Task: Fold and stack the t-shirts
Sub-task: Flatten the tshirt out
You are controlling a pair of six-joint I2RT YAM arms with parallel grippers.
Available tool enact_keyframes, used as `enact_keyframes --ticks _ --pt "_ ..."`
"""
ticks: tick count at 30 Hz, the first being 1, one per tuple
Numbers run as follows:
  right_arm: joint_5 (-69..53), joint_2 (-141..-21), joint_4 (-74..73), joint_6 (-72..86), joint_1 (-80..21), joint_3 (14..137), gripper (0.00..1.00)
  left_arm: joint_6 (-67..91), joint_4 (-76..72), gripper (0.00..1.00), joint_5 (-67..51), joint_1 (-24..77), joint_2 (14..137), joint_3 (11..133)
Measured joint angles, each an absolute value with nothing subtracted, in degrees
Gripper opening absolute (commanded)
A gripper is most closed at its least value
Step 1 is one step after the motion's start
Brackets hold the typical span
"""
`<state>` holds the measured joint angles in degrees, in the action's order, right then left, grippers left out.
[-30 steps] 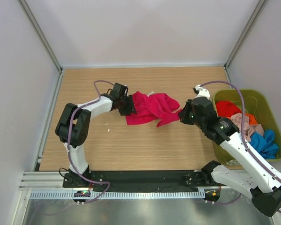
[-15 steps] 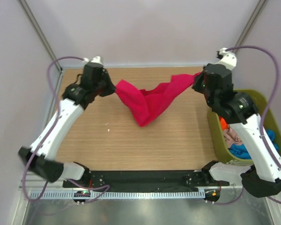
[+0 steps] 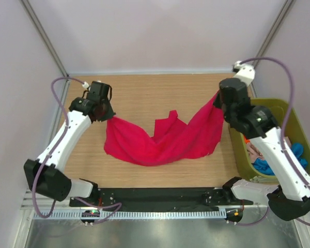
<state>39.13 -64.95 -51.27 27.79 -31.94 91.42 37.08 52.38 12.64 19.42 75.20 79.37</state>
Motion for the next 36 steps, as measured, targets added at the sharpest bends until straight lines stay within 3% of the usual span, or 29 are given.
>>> enact_keyframes --ticks 2,4,6,7,11,12,17,21,25,36 --pt "37.0 -64.8 -49.8 28.4 -31.9 83.9 0.01 37.2 52.3 0.01 12.6 17.2 78.6 74.4" --pt "34.3 -64.2 -48.7 29.0 -31.9 76.4 0.01 37.3 52.2 0.11 13.4 15.5 79.9 70.0" --pt "30.0 -63.0 -48.4 29.8 -31.9 68.7 0.01 37.4 53.1 0.25 15.0 14.3 79.8 66.5" --pt "27.9 -62.2 -48.3 30.2 -31.9 65.4 0.01 37.3 53.2 0.4 16.1 13.9 79.7 65.6" --pt "21.3 -56.2 -47.0 32.1 -31.9 54.7 0.01 36.3 52.0 0.69 19.0 13.5 78.1 65.1" --pt "20.7 -55.4 -47.0 32.2 -31.9 53.8 0.01 35.5 51.0 0.72 18.8 13.5 77.5 65.2" --pt "18.1 -52.3 -46.4 33.3 -31.9 51.2 0.01 30.0 48.2 0.75 12.7 13.5 81.5 70.4" --pt "16.6 -52.2 -44.4 33.4 -31.9 51.2 0.01 26.0 48.1 0.73 10.7 13.5 97.5 82.6" --pt "15.2 -53.1 -42.6 33.4 -31.9 51.2 0.01 23.9 48.3 0.73 8.9 13.5 106.0 81.8" --pt "11.9 -55.5 -38.6 32.9 -31.9 51.2 0.01 22.3 51.4 0.64 11.4 11.4 108.4 84.1"
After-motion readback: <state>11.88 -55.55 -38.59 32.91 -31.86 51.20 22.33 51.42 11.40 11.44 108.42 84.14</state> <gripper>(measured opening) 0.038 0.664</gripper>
